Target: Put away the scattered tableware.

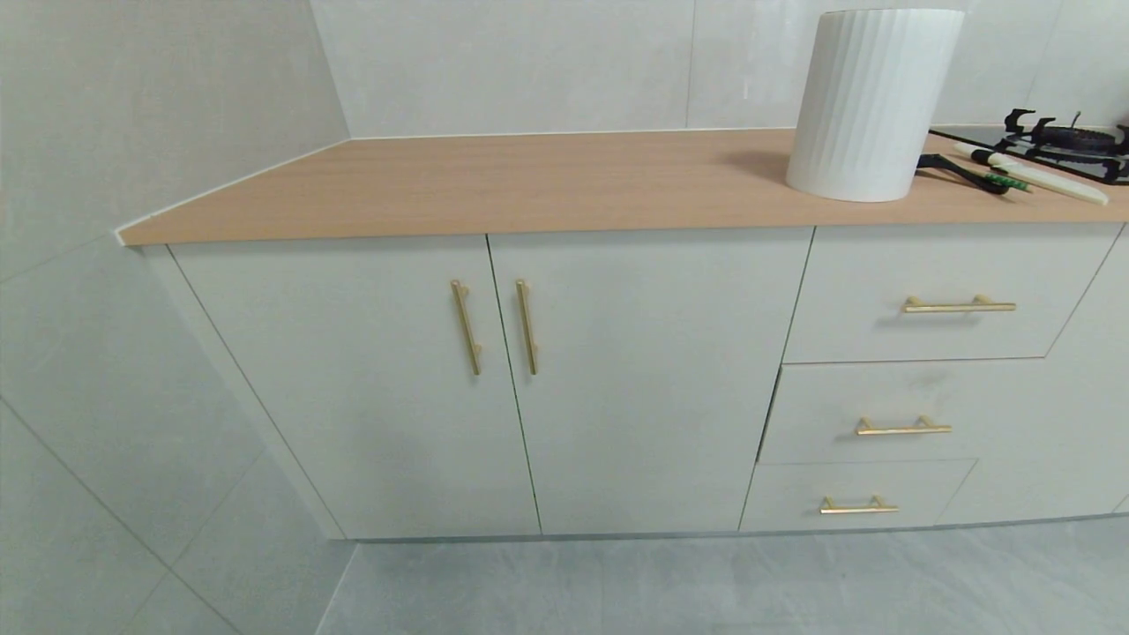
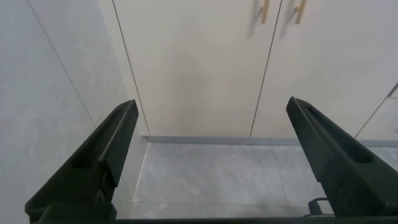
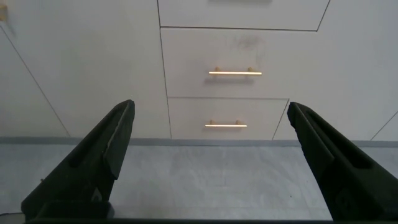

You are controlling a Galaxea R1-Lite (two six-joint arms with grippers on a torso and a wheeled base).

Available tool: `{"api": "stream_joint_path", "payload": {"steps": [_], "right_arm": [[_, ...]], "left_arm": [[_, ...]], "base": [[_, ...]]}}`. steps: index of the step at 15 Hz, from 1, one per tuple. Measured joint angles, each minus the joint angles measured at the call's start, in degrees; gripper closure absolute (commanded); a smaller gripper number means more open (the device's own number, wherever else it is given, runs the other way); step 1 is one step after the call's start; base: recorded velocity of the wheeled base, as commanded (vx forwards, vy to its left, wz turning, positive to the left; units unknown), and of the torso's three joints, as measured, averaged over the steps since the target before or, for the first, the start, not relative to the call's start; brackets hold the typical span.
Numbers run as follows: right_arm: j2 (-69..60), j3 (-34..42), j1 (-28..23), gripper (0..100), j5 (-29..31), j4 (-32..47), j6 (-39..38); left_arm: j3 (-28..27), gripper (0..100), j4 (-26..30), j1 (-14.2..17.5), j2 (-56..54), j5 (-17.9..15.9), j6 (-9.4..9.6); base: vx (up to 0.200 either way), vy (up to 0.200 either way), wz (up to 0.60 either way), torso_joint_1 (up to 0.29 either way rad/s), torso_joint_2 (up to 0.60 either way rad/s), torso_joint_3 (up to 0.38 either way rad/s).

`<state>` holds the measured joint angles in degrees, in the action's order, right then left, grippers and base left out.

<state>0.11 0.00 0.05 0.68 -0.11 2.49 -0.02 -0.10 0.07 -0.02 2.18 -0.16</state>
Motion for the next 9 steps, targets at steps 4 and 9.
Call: {"api": "stream_joint_path", "payload": {"steps": [4, 9], "right_arm": [[-0.01, 0.0, 0.05, 0, 0.0, 0.06, -0.09], [-0.01, 0.0, 0.05, 0, 0.02, 0.09, -0.11]], "left_arm": [[0.0, 0, 0.02, 0.02, 0.0, -0.02, 0.0], [0.02, 0, 0.0, -0.02, 0.0, -0.02, -0.06]], "base": [[0.0, -0.2, 0.0, 0.005, 0.0, 0.004], [0.0, -0.12, 0.0, 0.001, 0.0, 0.001]]}}
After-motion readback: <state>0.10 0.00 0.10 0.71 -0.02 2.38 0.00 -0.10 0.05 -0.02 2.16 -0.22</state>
